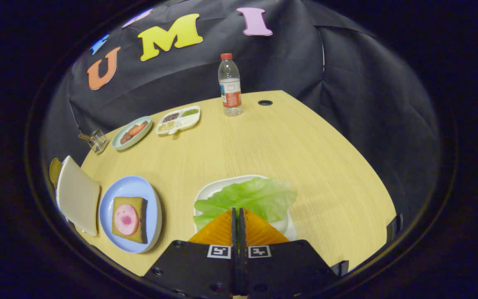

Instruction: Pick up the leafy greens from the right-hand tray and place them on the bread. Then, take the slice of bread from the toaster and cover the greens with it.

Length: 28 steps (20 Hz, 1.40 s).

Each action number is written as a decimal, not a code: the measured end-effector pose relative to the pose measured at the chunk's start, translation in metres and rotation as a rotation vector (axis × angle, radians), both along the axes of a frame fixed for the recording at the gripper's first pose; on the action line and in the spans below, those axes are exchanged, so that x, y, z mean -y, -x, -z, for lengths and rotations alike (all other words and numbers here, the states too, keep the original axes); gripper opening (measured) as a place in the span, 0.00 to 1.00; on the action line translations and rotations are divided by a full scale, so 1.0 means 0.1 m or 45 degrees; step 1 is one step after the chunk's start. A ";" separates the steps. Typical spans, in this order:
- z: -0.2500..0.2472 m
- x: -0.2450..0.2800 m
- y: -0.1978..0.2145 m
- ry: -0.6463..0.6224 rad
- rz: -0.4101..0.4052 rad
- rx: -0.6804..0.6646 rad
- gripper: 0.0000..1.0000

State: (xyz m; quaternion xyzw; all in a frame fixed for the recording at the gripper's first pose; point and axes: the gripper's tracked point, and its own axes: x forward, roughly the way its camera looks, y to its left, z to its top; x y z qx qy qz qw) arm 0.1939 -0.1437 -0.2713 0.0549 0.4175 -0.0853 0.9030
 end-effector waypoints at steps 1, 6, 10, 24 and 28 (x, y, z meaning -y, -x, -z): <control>-0.08 -0.04 0.02 -0.001 -0.003 0.017 0.00; -0.43 -0.35 0.12 0.001 -0.024 0.099 0.01; -0.56 -0.72 0.21 -0.002 -0.055 0.124 0.00; -0.37 -2.31 0.19 0.006 -0.259 0.118 0.00; -0.09 -2.47 0.09 -0.040 -0.264 0.061 0.00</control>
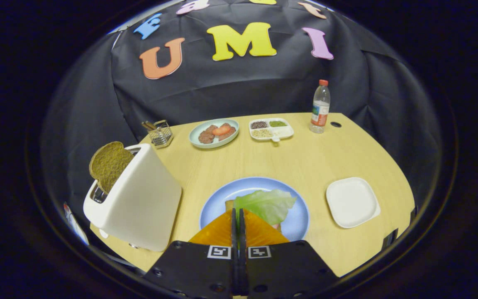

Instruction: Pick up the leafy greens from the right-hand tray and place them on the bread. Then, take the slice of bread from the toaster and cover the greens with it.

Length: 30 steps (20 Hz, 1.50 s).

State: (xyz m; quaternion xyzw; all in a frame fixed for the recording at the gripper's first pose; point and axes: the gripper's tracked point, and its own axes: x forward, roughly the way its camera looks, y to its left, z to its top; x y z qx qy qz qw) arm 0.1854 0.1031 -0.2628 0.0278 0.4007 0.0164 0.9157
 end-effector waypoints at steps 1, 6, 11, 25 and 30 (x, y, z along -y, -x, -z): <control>0.08 0.01 -0.01 0.002 0.009 -0.025 0.00; 0.28 0.13 0.05 0.002 0.053 -0.067 0.00; 0.32 0.18 0.10 0.007 0.071 -0.085 0.20; -0.52 -0.15 0.50 -0.003 0.022 0.094 0.97; -0.99 -0.68 0.60 0.024 -0.056 0.190 0.97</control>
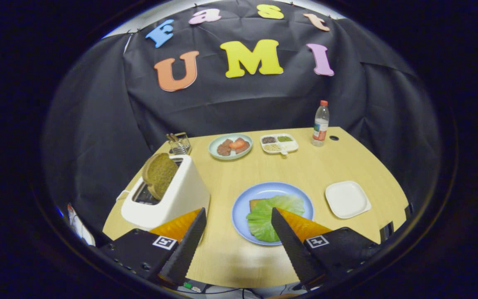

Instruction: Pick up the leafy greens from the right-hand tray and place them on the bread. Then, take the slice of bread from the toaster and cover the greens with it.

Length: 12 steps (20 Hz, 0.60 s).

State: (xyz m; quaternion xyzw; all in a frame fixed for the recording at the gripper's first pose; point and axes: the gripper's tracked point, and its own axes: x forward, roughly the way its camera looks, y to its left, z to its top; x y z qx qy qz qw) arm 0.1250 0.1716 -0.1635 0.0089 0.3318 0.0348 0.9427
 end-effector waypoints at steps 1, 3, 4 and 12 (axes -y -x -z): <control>-0.09 -0.13 0.02 -0.005 -0.019 0.026 0.97; -0.16 -0.35 0.07 -0.015 -0.028 0.034 0.97; -0.18 -0.45 0.07 -0.013 -0.035 0.032 0.97; -0.27 -1.17 -0.17 0.042 -0.105 0.041 0.97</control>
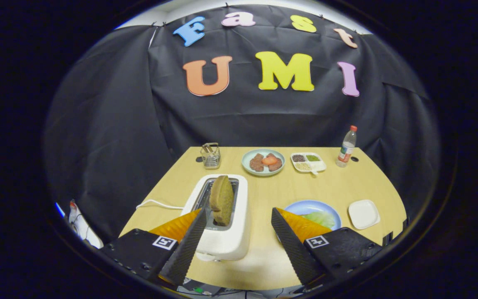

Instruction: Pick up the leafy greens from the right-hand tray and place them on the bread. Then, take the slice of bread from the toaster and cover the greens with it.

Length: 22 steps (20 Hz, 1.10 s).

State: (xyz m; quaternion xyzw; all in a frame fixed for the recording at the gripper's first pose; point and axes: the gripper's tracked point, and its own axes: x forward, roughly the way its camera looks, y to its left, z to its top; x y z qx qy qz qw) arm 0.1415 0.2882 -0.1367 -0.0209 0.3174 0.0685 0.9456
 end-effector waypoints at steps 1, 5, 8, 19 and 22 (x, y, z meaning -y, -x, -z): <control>0.01 -0.07 -0.05 0.009 -0.007 -0.003 0.97; 0.09 -0.25 -0.32 0.009 -0.011 -0.036 0.97; 0.20 -0.27 -0.59 0.045 0.025 -0.064 0.97; 0.49 -0.42 -0.91 0.015 0.003 -0.140 0.22; 0.40 -0.39 -0.84 0.047 -0.008 -0.110 0.07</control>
